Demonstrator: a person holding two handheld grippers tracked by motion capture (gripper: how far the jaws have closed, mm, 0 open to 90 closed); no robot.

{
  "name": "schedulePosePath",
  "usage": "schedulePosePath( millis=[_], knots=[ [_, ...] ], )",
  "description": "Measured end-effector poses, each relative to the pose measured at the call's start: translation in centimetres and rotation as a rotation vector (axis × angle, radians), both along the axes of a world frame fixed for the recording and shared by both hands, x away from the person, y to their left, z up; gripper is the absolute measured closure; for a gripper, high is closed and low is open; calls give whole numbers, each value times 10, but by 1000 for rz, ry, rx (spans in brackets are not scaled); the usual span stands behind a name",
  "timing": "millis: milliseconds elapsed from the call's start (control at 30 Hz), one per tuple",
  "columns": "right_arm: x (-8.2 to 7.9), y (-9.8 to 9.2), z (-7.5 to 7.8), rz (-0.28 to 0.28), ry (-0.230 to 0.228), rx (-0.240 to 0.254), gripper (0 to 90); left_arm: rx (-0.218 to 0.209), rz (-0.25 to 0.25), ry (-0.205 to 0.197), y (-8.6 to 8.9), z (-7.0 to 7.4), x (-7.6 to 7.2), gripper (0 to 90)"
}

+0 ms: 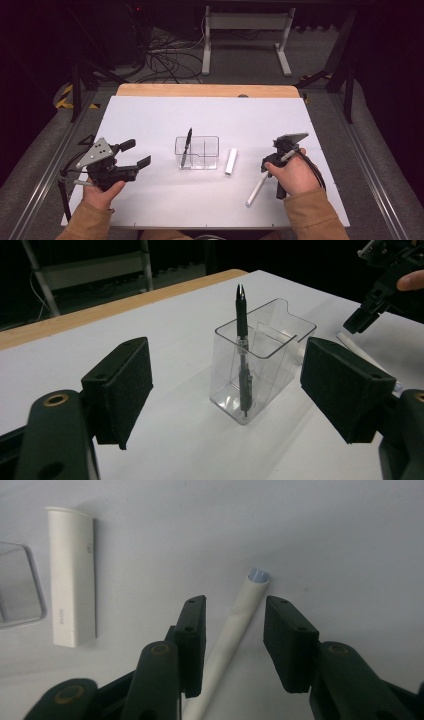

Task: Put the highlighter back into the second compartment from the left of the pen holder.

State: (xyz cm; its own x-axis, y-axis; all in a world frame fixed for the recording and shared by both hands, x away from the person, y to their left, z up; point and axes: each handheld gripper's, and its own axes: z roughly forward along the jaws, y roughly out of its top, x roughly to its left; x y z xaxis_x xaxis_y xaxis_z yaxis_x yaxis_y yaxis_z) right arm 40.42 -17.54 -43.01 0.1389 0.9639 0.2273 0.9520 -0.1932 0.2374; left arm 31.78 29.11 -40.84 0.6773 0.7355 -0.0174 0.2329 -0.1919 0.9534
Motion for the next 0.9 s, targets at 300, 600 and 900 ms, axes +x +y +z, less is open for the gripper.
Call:
schedulePosePath(
  millis=[300,600,900],
  knots=[
    [-5,7,-7,-16,58,-11,667,2,-9,1,-2,0,2,215],
    [-5,10,-16,-35,75,-25,698,4,-14,6,-3,0,3,215],
    [-4,12,-23,-46,88,-37,769,3,-14,6,-3,-1,3,215]
  ],
)
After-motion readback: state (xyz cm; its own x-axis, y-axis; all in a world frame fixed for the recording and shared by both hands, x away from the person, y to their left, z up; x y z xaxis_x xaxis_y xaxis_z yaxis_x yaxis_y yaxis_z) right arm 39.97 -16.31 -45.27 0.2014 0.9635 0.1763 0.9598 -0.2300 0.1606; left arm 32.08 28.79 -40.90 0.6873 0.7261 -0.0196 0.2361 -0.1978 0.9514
